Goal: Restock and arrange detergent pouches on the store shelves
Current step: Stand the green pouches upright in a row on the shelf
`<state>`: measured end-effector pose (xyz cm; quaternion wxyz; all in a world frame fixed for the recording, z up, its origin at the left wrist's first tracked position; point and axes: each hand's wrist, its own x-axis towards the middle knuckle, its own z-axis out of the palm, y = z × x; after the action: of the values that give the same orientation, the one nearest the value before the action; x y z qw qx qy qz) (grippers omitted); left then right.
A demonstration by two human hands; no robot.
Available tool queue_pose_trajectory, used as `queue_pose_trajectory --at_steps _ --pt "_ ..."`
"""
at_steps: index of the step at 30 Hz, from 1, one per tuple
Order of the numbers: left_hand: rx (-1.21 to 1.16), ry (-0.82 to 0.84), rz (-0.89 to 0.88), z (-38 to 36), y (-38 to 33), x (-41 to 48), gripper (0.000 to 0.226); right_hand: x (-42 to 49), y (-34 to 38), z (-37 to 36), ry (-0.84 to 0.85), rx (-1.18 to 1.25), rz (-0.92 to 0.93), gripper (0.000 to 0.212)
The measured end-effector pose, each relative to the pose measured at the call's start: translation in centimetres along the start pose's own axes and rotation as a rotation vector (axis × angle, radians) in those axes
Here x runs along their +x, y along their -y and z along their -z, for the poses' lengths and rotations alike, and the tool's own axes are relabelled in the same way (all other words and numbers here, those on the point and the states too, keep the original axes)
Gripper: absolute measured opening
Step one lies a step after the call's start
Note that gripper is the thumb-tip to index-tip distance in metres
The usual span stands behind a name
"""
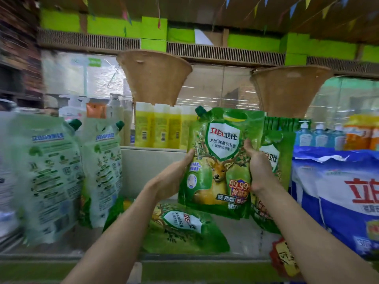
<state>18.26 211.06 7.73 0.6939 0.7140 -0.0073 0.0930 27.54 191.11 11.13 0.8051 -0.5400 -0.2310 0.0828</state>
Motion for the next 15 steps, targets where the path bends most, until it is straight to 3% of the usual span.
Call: queue_pose_trajectory --at_steps 3,9,11,13,15 --pt "-0.109 0.090 0.001 1.2 0.0 -0.7 0.082 0.0 -0.7 -0.7 0.046 0.012 -0.027 0.045" --pt "-0.170 0.051 -0.010 1.6 0.6 -1.1 0.066 -0.2 -1.0 -1.2 0.096 0.010 -0.004 0.038" --pt "-0.107 -0.036 -0.003 0.6 0.5 -0.8 0.059 -0.1 -0.9 -1.1 0.031 -0.018 0.012 0.037" --pt "0.083 -0.226 -0.018 -1.0 0.4 0.0 0.053 0.1 -1.0 -0.7 -0.078 -0.053 0.050 0.030" --pt "0.250 -0.408 -0.044 -2.7 0.6 1.1 0.044 0.2 -1.2 -0.2 -0.187 -0.108 0.107 0.038"
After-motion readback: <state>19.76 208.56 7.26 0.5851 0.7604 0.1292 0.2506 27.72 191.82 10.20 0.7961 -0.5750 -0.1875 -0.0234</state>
